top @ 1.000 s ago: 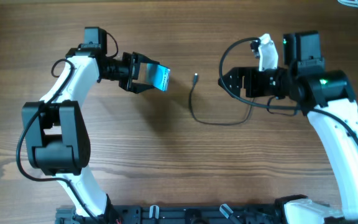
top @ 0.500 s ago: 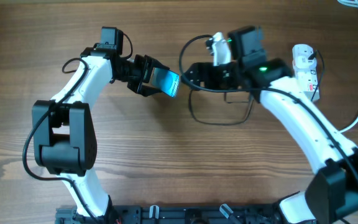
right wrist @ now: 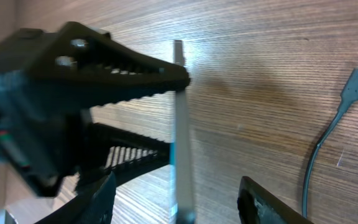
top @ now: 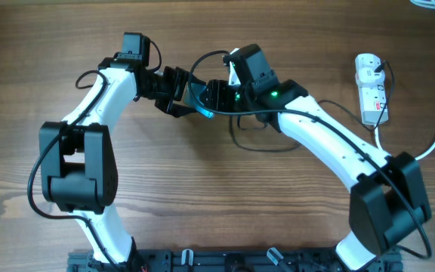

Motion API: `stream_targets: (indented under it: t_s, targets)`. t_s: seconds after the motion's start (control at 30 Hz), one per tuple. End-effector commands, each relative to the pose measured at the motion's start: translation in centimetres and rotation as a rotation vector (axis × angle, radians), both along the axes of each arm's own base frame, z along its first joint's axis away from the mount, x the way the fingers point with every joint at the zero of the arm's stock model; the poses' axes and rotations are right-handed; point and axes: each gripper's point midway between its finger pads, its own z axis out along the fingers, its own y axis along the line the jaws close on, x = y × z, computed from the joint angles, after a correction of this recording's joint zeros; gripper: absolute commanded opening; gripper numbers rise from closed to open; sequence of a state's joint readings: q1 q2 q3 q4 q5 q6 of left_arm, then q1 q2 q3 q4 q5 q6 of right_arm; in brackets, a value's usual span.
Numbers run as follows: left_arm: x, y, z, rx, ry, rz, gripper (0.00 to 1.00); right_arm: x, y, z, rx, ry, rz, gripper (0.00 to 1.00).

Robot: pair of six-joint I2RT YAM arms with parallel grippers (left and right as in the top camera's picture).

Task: Plug charger to phone and switch on socket
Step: 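Move the right gripper to the phone and grasp its side edge, then release the left gripper and carry the phone right with the right gripper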

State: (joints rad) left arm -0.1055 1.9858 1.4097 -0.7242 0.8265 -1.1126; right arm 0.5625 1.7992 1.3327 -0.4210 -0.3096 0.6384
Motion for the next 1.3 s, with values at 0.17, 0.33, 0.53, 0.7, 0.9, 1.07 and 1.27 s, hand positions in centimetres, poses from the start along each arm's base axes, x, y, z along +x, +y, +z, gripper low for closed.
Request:
stream_targets:
  t_s: [0.17, 0.33, 0.53, 0.7, 0.9, 1.07, 1.27]
  targets:
    - [0.6, -0.3, 2.2, -0.028, -0.053, -0.004, 0.56, 1.0, 2.1, -2.2, 0.013, 0.001, -0.015, 0.56]
    - [0.6, -0.3, 2.2, -0.027, -0.054, -0.004, 0.56, 0.8, 2.5, -2.5, 0.010, 0.004, -0.006, 0.41]
    - [0.6, -0.4, 2.3, -0.034, -0.053, -0.006, 0.56, 0.8, 2.5, -2.5, 0.011, 0.004, -0.005, 0.29]
    - [0.6, -0.4, 2.3, -0.034, -0.053, -0.007, 0.58, 0.8, 2.5, -2.5, 0.011, 0.005, -0.006, 0.20]
    - [0.6, -0.4, 2.3, -0.034, -0.053, -0.007, 0.61, 0.8, 2.5, -2.5, 0.014, 0.010, -0.012, 0.04]
    - [0.5, -0.5, 2.4, -0.042, -0.052, -0.009, 0.89, 0.6, 2.3, -2.6, 0.015, 0.029, -0.023, 0.04]
    - [0.5, -0.5, 2.5, -0.045, -0.057, -0.014, 1.00, 1.4, 0.6, -1.1, 0.039, 0.029, -0.055, 0.04]
